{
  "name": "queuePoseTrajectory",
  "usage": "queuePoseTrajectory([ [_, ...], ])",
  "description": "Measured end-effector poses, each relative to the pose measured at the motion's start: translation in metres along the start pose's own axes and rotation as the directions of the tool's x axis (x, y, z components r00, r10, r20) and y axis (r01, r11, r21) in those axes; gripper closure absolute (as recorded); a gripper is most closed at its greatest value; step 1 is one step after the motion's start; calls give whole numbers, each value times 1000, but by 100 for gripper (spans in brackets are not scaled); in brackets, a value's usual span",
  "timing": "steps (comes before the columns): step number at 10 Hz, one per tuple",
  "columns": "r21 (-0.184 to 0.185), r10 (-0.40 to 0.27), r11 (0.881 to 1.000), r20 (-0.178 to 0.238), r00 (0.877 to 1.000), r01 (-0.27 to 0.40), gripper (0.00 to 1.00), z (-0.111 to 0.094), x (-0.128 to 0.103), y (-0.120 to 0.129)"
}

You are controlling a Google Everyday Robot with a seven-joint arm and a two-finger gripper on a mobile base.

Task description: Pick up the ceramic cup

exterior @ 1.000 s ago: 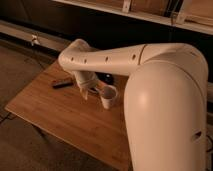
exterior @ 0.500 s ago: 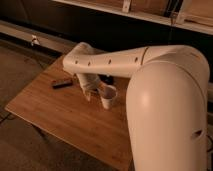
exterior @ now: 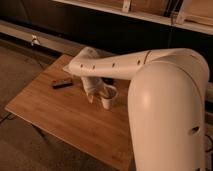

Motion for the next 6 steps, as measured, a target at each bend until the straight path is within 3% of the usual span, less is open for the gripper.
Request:
queuePoseTrajectory([
  [3,-12,9,1000,-11,1000,-10,39,11,1,-1],
  [4,-17,12,1000,-9,1000,-12,53,14,-1,-1],
  [6,-19,15,1000,-6,1000,-15,67,15,-2,-2],
])
